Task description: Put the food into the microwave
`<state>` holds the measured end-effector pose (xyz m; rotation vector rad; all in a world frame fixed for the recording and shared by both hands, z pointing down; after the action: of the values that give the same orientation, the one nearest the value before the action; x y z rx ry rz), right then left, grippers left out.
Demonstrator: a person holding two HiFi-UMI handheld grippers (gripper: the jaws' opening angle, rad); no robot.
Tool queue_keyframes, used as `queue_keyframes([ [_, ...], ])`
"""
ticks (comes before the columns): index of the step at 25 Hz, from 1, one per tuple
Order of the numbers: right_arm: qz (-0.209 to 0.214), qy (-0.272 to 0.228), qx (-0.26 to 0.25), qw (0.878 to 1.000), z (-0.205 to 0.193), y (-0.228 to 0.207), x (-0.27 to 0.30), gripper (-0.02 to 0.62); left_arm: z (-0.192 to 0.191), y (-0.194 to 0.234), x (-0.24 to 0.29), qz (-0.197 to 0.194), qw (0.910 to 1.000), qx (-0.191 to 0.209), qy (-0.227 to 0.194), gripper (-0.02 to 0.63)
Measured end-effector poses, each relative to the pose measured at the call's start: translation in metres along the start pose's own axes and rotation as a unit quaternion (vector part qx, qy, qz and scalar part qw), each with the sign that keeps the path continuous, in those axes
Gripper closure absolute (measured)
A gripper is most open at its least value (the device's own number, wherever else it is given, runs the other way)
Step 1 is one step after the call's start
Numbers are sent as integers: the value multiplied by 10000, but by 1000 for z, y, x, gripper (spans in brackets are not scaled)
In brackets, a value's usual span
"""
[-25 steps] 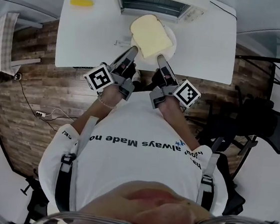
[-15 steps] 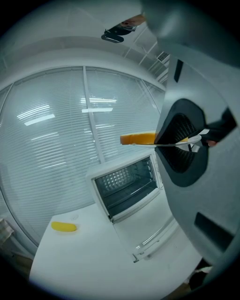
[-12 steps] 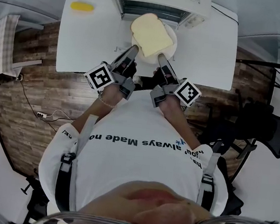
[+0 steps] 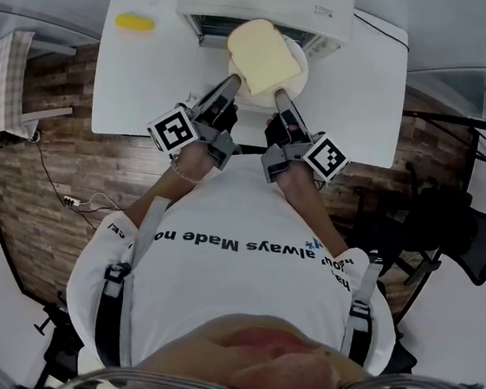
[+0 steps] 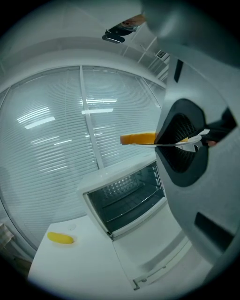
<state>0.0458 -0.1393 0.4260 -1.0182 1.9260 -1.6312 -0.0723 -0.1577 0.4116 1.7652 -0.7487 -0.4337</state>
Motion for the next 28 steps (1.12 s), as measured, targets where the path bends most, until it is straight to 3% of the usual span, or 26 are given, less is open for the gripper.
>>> queue_keyframes([
  [2,34,-2,-28,10000,4,2,0,574,0,-3,3,-23,10000,-57,-43,588],
  [5,90,-6,-18,10000,13,4,-5,574,-2,-7,11,-32,9998,206,-35,588],
  [12,77,106,-104,9999,7,5,2,574,0,-5,2,-52,9993,-260,-262,588],
  [19,59,62,12,10000,28,-7,-12,574,-14,-7,27,32,9996,-186,-199,588],
  [23,106,-29,-44,9999,16,3,-2,574,-3,-8,12,2,9995,-254,-187,588],
  [28,139,-96,32,9999,30,2,-2,574,-1,-11,29,-15,9997,-206,-92,588],
])
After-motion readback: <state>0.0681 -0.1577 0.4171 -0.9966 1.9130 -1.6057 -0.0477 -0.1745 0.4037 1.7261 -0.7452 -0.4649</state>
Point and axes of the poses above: the fingertips, and each gripper's own axes: x forward along the fingers, y to its left, z out of its top, the point moved 1 cm from there along -x, backward along the fingers, and after that the axes turned 6 degrees about y, right-handed, at the moved point
